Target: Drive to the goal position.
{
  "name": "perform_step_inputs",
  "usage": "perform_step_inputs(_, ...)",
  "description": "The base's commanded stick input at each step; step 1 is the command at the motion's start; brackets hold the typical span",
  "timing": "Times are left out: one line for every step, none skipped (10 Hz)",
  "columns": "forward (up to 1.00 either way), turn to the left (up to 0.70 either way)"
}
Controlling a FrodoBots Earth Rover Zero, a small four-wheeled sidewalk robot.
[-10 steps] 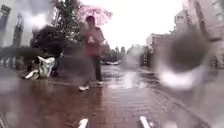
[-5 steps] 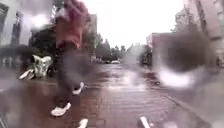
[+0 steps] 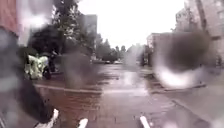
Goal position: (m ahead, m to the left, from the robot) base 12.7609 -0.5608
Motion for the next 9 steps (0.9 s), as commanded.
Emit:
perform_step_inputs(0.70, 0.00)
perform_step_inputs(0.70, 0.00)
perform_step_inputs(0.70, 0.00)
perform_step_inputs(0.70, 0.00)
perform_step_inputs(0.70, 0.00)
perform_step_inputs(0.70, 0.00)
perform_step_inputs(0.70, 0.00)
perform_step_inputs(0.70, 0.00)
perform_step_inputs(0.70, 0.00)
